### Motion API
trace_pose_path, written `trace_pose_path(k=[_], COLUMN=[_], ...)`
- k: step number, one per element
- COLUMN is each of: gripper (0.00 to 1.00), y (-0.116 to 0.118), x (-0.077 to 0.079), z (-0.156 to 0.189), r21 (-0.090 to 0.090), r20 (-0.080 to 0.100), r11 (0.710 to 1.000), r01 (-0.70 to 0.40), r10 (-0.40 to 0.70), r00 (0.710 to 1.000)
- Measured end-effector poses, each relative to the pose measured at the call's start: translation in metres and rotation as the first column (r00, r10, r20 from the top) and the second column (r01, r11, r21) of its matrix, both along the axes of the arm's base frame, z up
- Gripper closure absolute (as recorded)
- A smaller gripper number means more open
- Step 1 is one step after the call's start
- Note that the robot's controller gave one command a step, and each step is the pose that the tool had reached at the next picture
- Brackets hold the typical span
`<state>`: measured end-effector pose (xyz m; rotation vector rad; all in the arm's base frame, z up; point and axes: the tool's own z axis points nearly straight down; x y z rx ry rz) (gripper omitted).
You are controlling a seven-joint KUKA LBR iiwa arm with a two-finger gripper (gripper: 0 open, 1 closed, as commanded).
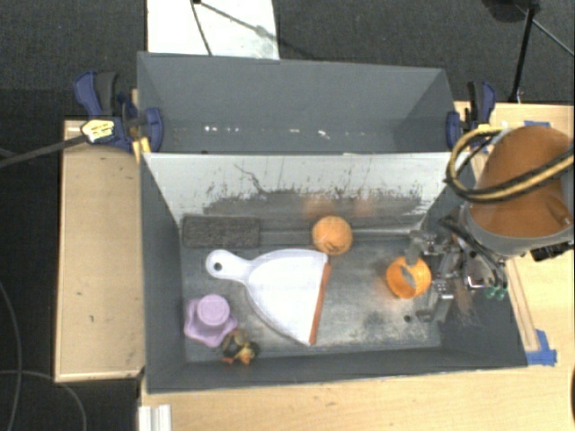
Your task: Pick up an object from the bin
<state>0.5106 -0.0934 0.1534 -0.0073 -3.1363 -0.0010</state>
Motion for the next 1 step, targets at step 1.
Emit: trace_pose_path(k=[1], gripper=[0.00], y=[0.0003], x=[0.0019], z=[0.0041], r21=[-0.001], r20=[0.008], r11=[1.000], r01=[-0.003], r10=[0.003], r00=[1.000])
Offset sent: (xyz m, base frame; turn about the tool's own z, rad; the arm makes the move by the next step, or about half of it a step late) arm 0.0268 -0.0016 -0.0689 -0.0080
